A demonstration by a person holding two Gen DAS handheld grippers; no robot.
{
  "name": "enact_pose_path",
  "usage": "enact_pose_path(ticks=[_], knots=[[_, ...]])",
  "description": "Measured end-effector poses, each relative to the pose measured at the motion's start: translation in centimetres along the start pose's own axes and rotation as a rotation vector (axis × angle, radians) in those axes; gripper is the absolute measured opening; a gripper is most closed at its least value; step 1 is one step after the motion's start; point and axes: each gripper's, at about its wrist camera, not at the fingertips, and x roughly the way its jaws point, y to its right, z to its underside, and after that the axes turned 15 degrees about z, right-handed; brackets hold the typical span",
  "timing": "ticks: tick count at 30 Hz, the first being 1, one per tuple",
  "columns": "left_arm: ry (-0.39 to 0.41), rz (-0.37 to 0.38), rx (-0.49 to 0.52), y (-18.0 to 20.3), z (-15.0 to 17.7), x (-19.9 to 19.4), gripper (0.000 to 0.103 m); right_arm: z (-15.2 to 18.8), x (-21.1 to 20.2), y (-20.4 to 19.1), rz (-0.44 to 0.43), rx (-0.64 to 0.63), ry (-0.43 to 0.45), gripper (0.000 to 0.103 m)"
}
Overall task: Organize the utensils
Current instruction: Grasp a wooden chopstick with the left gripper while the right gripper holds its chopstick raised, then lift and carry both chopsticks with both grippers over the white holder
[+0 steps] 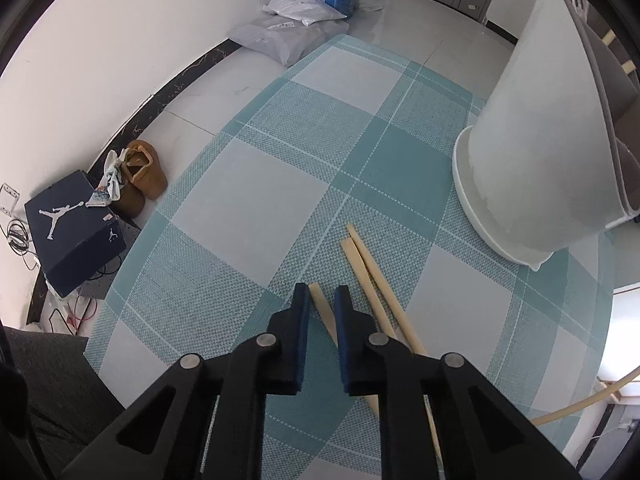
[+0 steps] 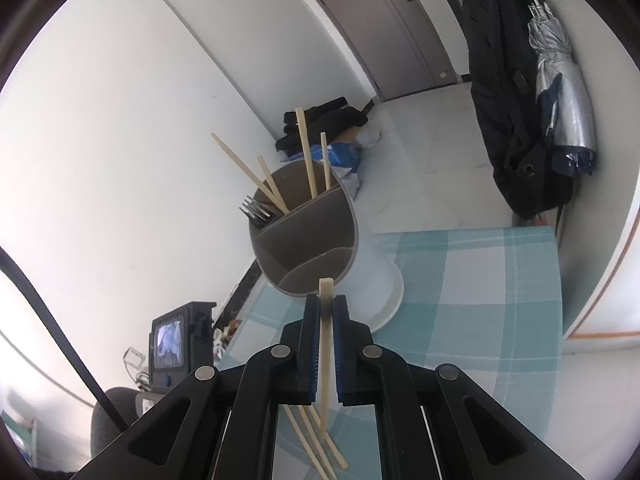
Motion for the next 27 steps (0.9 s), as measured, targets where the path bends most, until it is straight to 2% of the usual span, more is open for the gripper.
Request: enact_pose_path(ticks=[6, 9, 12, 21, 27], knots=[[0.030, 0.066, -0.093, -1.0, -0.6, 0.1, 0.003, 0.0, -0.2, 0.0, 0.003, -0.001, 0.006, 0.006], [0.046, 0.102, -0.089, -1.0, -0.8, 0.1, 0.003, 0.1, -0.2, -0.2, 0.008, -0.006, 0.007, 0.006], [0.098, 0.149, -0.059, -0.6, -0.7, -1.0, 0.003, 0.1, -0.2, -0.4, 0.011, -0.011, 0.010, 0.005], [0.364, 0.312, 0.128, 1.6, 0.0, -7.8, 0.003, 0.8, -0.4, -1.4, 0.038, -0.054, 0.040, 0.005], [0.484, 0.411, 0.207, 2.2, 0.9, -11.3, 0.003, 1.5, -1.1, -2.2, 0.066, -0.083, 0.073, 0.005]])
